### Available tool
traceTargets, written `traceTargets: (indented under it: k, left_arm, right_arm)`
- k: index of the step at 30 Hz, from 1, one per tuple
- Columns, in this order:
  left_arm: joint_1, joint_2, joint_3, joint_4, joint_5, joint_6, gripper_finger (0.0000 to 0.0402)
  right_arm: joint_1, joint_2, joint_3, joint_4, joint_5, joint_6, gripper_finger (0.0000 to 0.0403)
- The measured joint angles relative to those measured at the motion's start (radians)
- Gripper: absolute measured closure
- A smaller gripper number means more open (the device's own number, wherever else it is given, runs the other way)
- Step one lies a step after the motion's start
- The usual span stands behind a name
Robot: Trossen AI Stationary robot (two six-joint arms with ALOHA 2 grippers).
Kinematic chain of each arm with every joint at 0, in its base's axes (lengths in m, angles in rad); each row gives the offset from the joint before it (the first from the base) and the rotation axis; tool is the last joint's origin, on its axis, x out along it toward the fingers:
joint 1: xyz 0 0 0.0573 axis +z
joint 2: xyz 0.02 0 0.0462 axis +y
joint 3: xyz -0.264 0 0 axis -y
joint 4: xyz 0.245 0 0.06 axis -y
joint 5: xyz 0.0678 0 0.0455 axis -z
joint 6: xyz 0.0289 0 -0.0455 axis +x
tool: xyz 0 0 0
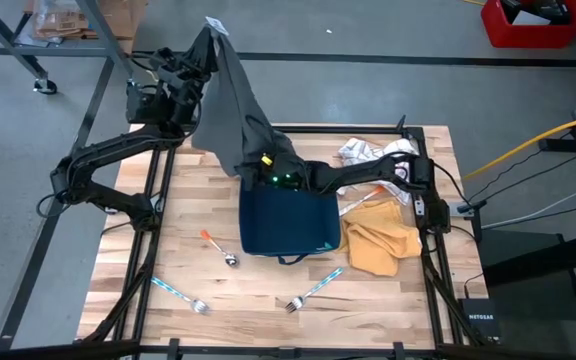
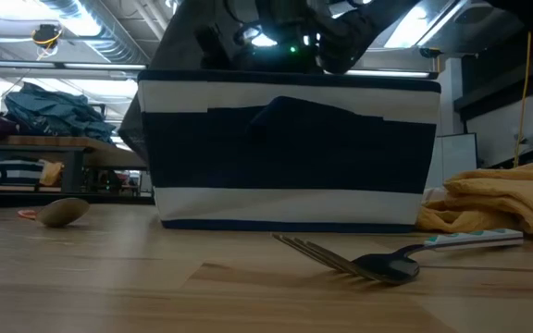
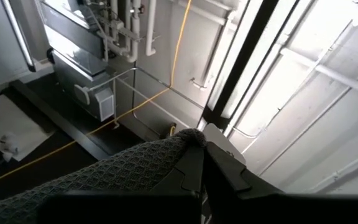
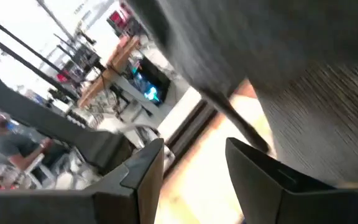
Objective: Fold towel
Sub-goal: Fold the gray towel
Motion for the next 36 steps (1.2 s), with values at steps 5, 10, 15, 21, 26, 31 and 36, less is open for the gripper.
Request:
traceTargets:
  k: [5,10,15,21,26,31,36]
  left_arm:
    - [0.0,0.0,0.0,-0.003,0.012,0.003,0.0401]
    - [0.0,0.0,0.0,-0.002,0.013,0.004,0.0401]
    - [0.0,0.0,0.0,-0.002,0.013,0.005,0.0401]
    - [0.0,0.0,0.0,-0.002,0.014,0.007,0.0401]
    - [0.0,0.0,0.0,-0.003,0.014,0.007,0.0401]
    - [0.0,0.0,0.0,-0.003,0.014,0.007,0.0401]
    - [0.0,0.0,0.0,-0.003,0.014,0.007,0.0401]
  right_arm:
    - [0.0,0.0,0.021,-0.002,0.033,-0.008,0.0226]
    - [0.0,0.0,0.037,-0.041,0.034,-0.009,0.0262]
    - [0.0,0.0,0.036,-0.061,0.025,-0.009,0.0353]
    - [0.0,0.0,0.036,-0.055,-0.056,0.051,0.0385]
    - [0.0,0.0,0.036,-0.062,-0.129,0.123,0.0316]
    - [0.0,0.0,0.036,-0.105,-0.13,0.139,0.0243]
    - [0.0,0.0,0.036,-0.191,-0.07,0.176,0.0211]
